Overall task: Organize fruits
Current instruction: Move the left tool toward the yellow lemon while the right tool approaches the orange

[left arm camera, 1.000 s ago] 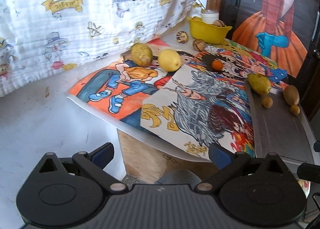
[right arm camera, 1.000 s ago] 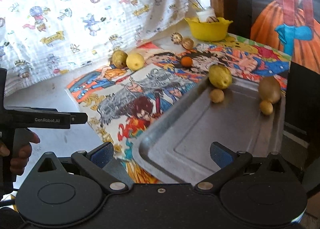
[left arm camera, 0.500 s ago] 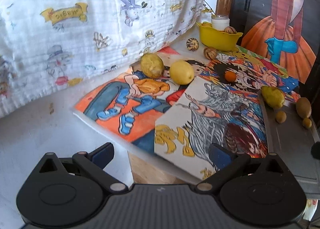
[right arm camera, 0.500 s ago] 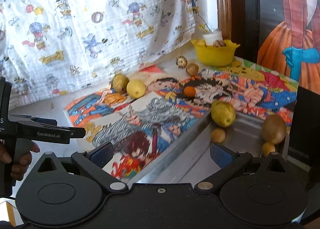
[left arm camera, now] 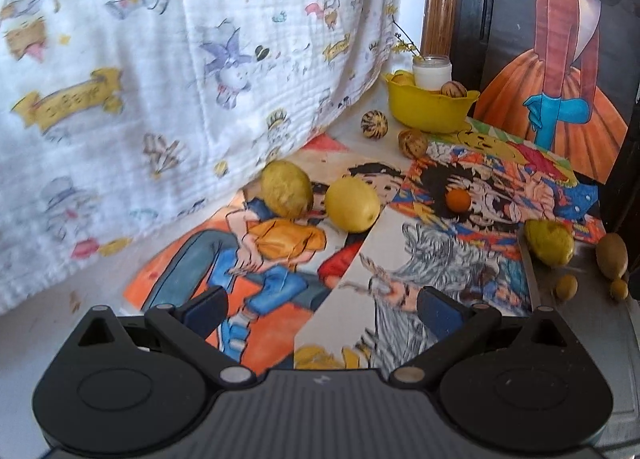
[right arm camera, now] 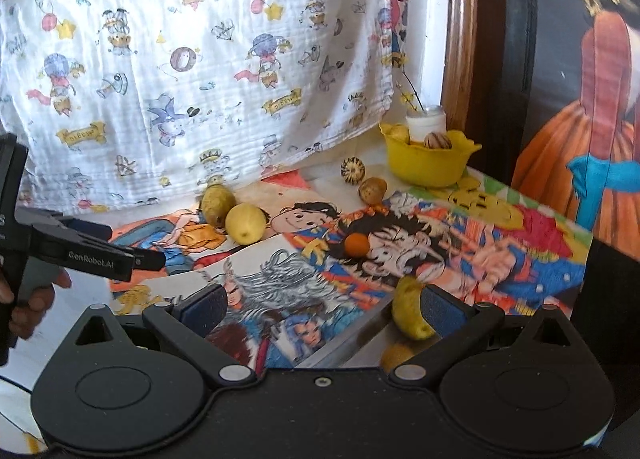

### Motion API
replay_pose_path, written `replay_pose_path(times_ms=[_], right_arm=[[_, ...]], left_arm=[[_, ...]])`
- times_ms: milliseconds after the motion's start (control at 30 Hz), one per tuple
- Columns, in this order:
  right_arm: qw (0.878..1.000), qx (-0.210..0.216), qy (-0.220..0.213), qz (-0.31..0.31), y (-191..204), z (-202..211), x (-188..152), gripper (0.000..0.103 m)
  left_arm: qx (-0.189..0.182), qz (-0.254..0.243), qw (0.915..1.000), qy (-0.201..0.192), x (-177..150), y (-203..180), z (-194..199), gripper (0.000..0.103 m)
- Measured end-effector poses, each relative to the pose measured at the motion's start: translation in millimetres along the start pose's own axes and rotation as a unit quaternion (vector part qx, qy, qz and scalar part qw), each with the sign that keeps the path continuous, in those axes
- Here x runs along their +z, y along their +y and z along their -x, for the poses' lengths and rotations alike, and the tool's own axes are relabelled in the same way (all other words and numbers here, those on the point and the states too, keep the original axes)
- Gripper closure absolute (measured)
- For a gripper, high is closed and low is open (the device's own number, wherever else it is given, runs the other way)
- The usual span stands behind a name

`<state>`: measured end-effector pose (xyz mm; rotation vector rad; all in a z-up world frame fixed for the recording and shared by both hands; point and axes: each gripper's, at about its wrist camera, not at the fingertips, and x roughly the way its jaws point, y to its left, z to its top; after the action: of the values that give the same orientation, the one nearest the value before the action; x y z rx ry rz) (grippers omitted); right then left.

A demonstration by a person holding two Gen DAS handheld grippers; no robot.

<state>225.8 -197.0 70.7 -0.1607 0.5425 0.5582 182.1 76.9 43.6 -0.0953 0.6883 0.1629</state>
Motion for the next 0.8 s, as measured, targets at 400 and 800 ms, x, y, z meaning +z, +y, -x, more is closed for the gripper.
replay_pose_path(times_ms=[400, 800], right_arm=[[1.000, -0.009, 0.002, -0.001, -17.4, -74.0, 22.6, 0.001], [0.999, -0.025, 0.031, 0.002, -31.5, -133.1, 23.6, 0.001]], left_arm=[[-0.017, 0.050, 0.9984, -0.020, 31.6, -4.0, -43.6, 0.000], [-0.030, 0.113, 0.9931, -0.002, 38.8, 4.1, -91.8, 0.000]])
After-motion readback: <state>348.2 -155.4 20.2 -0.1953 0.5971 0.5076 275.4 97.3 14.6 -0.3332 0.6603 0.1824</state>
